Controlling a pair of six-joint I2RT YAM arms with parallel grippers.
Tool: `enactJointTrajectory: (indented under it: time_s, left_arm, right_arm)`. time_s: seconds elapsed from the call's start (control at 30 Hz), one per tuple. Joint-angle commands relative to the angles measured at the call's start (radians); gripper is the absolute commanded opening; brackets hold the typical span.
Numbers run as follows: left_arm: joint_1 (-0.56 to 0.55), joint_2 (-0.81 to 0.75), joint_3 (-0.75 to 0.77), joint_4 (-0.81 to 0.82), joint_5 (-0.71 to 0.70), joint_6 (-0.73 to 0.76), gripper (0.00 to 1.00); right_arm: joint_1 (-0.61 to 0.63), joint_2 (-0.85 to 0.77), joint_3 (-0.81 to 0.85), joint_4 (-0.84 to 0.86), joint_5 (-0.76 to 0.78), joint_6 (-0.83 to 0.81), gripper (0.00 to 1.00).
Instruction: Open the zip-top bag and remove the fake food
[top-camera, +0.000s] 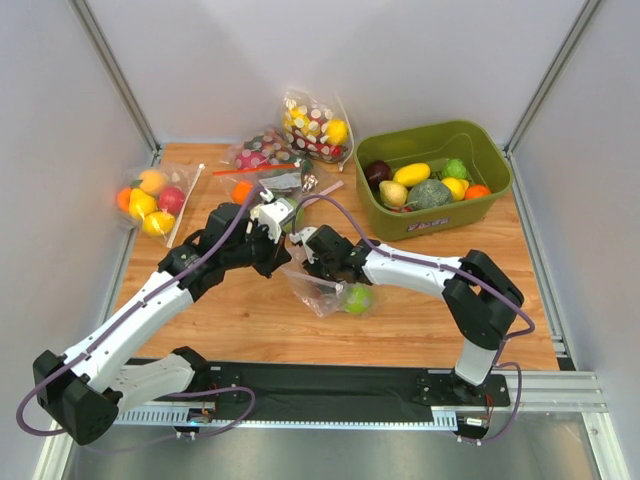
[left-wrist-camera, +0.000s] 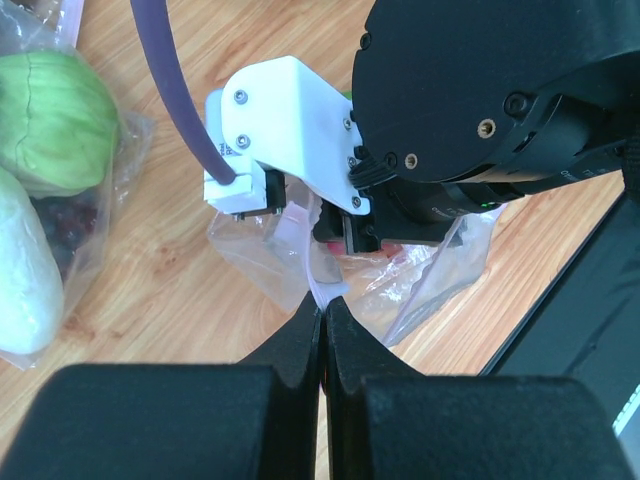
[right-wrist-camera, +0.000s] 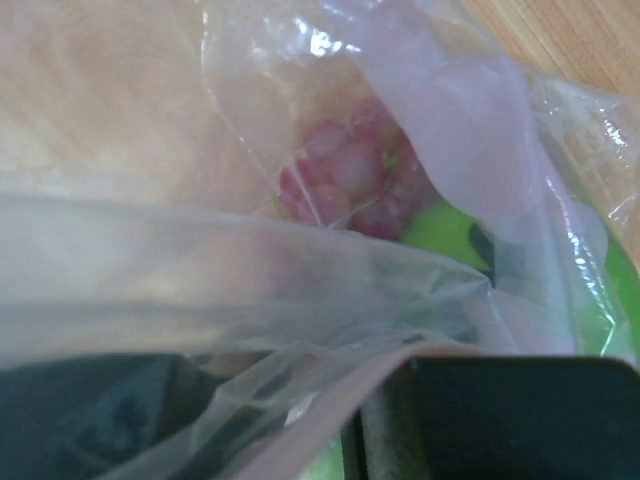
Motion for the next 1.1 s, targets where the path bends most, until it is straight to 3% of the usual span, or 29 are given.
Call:
enactJointTrajectory:
  time_s: [0.0,0.03,0.07,0.13,0.27,0.5,1.07]
  left_arm:
    - [0.001,-0.013,0.019,0.033,-0.019,0.009,0.00]
    - [0.001,-0.012,0.019,0.031,-0.022,0.009,0.00]
    - [0.001,-0.013,0.019,0.031,-0.022,0.009,0.00]
    - [0.001,-0.013,0.020,0.031,-0.026,0.010,0.00]
    - [0.001,-0.013,0.019,0.028,-0.048,0.012,0.00]
    - [0.001,-0.001,0.022,0.014,-0.095,0.015,0.00]
    - [0.000,0.036,0.028,-0.001,-0.117,0.018,0.00]
  right_arm:
    - [-0.003,0.029,-0.021,-0.063,0.066,-0.005,0.20]
    - [-0.003,0.025,-0.017,-0.066,0.070,-0.014,0.16]
    - [-0.003,0.025,-0.013,-0.071,0.076,-0.019,0.05]
    - [-0.003,0.022,-0.001,-0.083,0.083,-0.030,0.00]
    - [-0.017,-0.007,0.036,-0.113,0.040,-0.044,0.00]
    - [-0.103,-0.134,0.075,-0.083,-0.285,0.014,0.00]
    - [-0.192,-0.308,0.121,0.060,-0.617,0.172,0.00]
